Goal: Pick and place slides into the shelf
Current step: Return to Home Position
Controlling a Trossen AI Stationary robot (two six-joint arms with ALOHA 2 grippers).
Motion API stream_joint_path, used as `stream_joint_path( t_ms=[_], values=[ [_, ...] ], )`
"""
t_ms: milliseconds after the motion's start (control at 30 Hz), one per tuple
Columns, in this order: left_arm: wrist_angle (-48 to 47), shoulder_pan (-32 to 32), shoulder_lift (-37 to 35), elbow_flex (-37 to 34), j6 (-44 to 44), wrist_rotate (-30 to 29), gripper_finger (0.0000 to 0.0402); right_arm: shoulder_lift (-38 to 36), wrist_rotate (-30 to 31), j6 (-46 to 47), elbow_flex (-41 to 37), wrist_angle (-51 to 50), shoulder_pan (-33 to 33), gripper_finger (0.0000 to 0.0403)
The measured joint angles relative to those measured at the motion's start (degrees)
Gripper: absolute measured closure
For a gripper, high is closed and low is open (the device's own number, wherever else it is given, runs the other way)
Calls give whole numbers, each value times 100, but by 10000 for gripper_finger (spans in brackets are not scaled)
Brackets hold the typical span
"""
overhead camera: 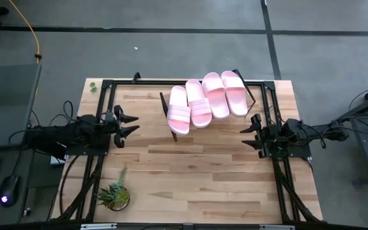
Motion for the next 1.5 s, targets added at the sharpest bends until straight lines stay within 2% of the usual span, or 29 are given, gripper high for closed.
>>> stream_joint_path(
  t_ms=[100, 500, 1133, 1500],
  values=[
    [478, 0, 1, -348, -25, 28, 227, 0, 33, 127, -2, -17, -1, 227],
    [306, 0, 26, -350, 94, 329, 227, 2, 37, 417, -4, -976, 1, 227],
    [306, 0, 64, -346, 192, 327, 227, 2, -43, 560, 2, -1084, 1, 227],
    [308, 0, 63, -343, -295, 327, 227, 2, -56, 557, 7, -1106, 1, 227]
  ],
)
